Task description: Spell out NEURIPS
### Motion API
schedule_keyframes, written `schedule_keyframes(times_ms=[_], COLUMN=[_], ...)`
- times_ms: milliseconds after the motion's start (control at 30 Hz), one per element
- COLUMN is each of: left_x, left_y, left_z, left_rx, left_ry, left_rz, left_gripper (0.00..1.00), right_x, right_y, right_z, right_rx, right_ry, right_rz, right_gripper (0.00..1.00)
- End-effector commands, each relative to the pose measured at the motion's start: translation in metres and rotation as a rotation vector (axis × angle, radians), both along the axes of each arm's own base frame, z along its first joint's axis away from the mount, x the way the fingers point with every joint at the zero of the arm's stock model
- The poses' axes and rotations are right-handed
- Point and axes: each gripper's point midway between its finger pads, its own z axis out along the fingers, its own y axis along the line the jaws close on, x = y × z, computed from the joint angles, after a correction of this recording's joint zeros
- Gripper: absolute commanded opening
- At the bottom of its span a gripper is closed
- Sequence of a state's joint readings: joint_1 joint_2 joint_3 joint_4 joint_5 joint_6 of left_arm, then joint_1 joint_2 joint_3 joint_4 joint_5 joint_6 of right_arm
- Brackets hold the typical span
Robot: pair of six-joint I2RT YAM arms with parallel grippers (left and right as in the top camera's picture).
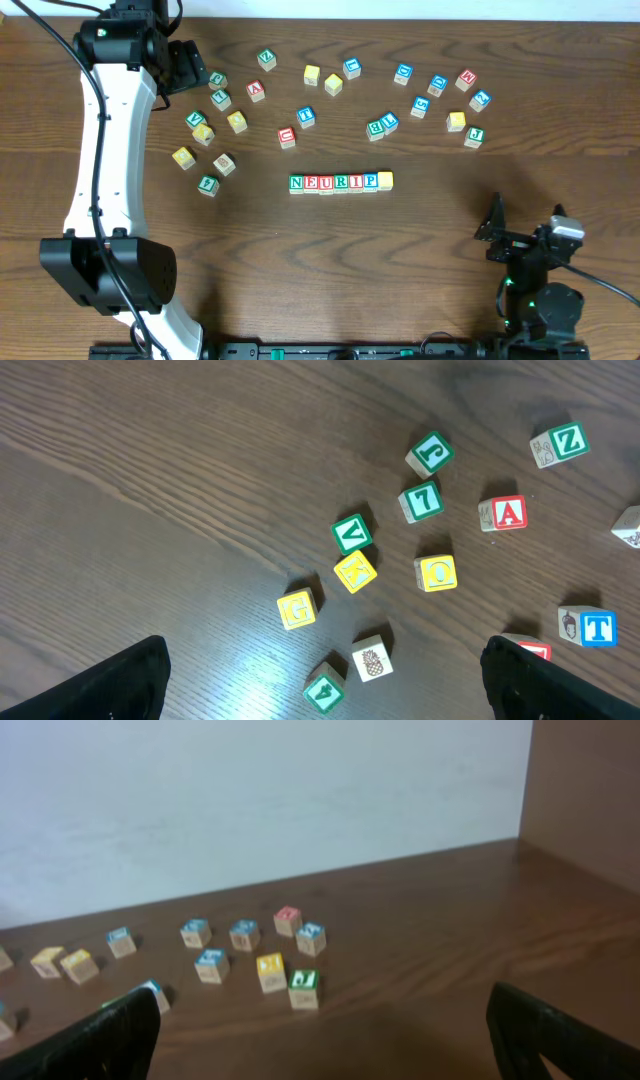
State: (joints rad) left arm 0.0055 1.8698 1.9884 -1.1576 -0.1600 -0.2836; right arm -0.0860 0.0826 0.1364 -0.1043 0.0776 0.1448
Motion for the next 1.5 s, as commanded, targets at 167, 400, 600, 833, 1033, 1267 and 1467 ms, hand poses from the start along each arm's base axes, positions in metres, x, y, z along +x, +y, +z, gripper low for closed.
schedule_keyframes(times_ms=[167, 400, 600, 833, 1033, 1267, 1467], left_x=[-0.001, -0.001, -0.001, -0.001, -0.002, -0.023, -0.056], left_y=[0.003, 0.003, 0.003, 0.003, 0.004, 0.013, 0.021], left_z=[0.009, 0.009, 0.009, 0.009, 0.010, 0.074, 0.138], left_rx=[0.008, 0.008, 0.008, 0.008, 0.008, 0.047, 0.068], left_ry=[-0.018, -0.018, -0.018, -0.018, -0.019, -0.193, -0.517], left_rz=[0.001, 0.001, 0.001, 0.001, 0.003, 0.023, -0.023], left_gripper=[0.98, 0.98, 0.98, 0.98, 0.98, 0.98, 0.98], right_x=[0.003, 0.003, 0.003, 0.003, 0.003, 0.003, 0.003], right_y=[0.001, 0.001, 0.001, 0.001, 0.001, 0.001, 0.001], right_z=[-0.038, -0.038, -0.038, -0.038, -0.038, -0.038, -0.038], right_rx=[-0.031, -0.071, -0.071, -0.071, -0.071, -0.071, -0.071], right_ry=[0.024, 0.032, 0.032, 0.032, 0.032, 0.032, 0.032], right_rz=[0.014, 0.016, 0.016, 0.016, 0.016, 0.016, 0.016], right_gripper=[0.99, 0.99, 0.99, 0.99, 0.99, 0.99, 0.99])
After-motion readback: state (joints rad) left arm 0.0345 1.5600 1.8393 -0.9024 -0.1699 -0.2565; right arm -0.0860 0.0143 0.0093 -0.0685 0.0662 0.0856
